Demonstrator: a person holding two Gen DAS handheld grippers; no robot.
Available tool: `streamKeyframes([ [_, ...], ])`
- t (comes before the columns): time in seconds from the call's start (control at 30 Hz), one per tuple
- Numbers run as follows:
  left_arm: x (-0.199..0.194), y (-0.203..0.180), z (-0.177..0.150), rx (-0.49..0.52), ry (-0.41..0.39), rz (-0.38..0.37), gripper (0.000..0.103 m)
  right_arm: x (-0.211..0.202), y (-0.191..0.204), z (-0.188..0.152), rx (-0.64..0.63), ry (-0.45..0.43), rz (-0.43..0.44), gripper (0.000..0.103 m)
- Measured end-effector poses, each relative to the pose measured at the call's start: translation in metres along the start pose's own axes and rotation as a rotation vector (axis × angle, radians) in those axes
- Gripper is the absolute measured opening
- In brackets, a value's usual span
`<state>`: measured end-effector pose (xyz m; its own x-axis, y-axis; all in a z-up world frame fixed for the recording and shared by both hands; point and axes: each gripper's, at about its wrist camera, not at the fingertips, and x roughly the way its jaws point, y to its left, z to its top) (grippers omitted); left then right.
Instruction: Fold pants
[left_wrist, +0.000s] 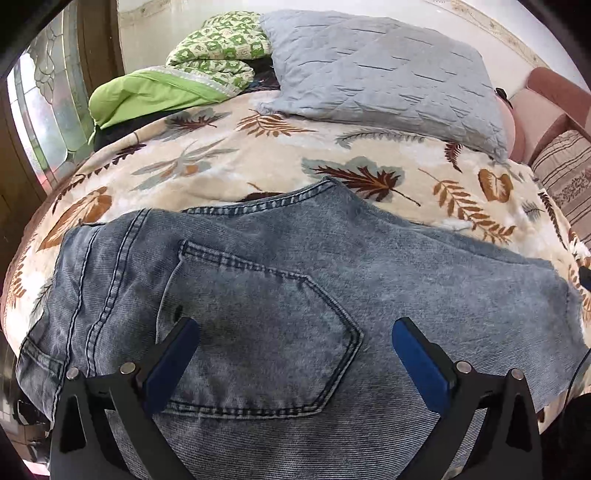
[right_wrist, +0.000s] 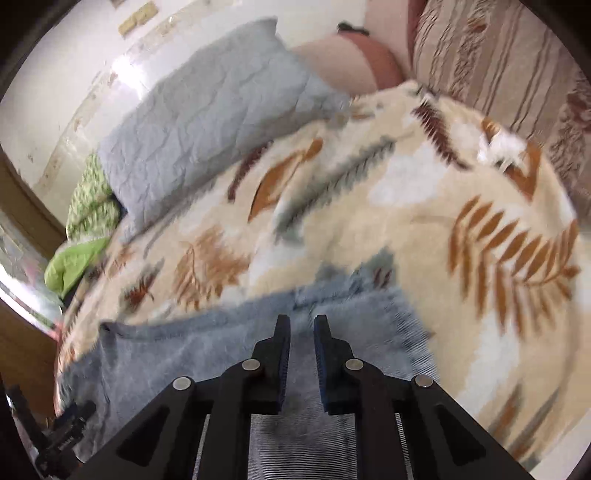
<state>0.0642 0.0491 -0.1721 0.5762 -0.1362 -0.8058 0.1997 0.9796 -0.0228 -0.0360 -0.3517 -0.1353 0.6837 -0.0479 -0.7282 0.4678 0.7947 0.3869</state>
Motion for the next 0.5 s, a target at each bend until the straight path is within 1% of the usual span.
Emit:
streamKeyframes([
  [0.03,0.000,-0.002,0.004,0.015,0.002,0.003,0.103,-0.002,-0.005,0.005,-0.008,0.008,-0.012,0.021],
  [0.07,-0.001,-0.005,0.007,0.030,-0.007,0.010,0.103,-0.002,-0.008,0.010,-0.025,0.026,-0.035,0.030],
  [0.1,-0.003,-0.007,0.011,0.044,-0.017,0.015,0.103,-0.003,-0.013,0.013,-0.037,0.031,-0.052,0.033],
  [0.13,-0.004,-0.010,0.018,0.064,-0.022,0.016,0.103,-0.003,-0.017,0.015,-0.033,0.033,-0.050,0.035],
  [0.17,-0.003,-0.012,0.025,0.084,-0.023,0.019,0.103,-0.002,-0.023,0.017,-0.019,0.049,-0.028,0.040],
  [0.2,-0.001,-0.015,0.035,0.112,-0.018,0.032,0.103,0.000,-0.028,0.018,-0.008,0.070,-0.007,0.050],
  [0.23,0.001,-0.016,0.044,0.132,-0.005,0.045,0.103,0.002,-0.031,0.018,-0.012,0.079,-0.006,0.066],
  [0.3,0.010,-0.015,0.064,0.146,0.022,0.067,0.103,0.009,-0.032,0.019,-0.044,0.103,-0.016,0.067],
  [0.37,0.023,-0.012,0.084,0.150,0.059,0.073,0.103,0.021,-0.035,0.021,-0.052,0.138,0.004,0.067],
  [0.43,0.039,-0.011,0.098,0.158,0.102,0.082,0.103,0.036,-0.040,0.023,-0.037,0.191,0.017,0.067],
  [0.5,0.057,-0.011,0.105,0.159,0.159,0.077,0.103,0.047,-0.041,0.023,-0.040,0.217,0.008,0.067],
])
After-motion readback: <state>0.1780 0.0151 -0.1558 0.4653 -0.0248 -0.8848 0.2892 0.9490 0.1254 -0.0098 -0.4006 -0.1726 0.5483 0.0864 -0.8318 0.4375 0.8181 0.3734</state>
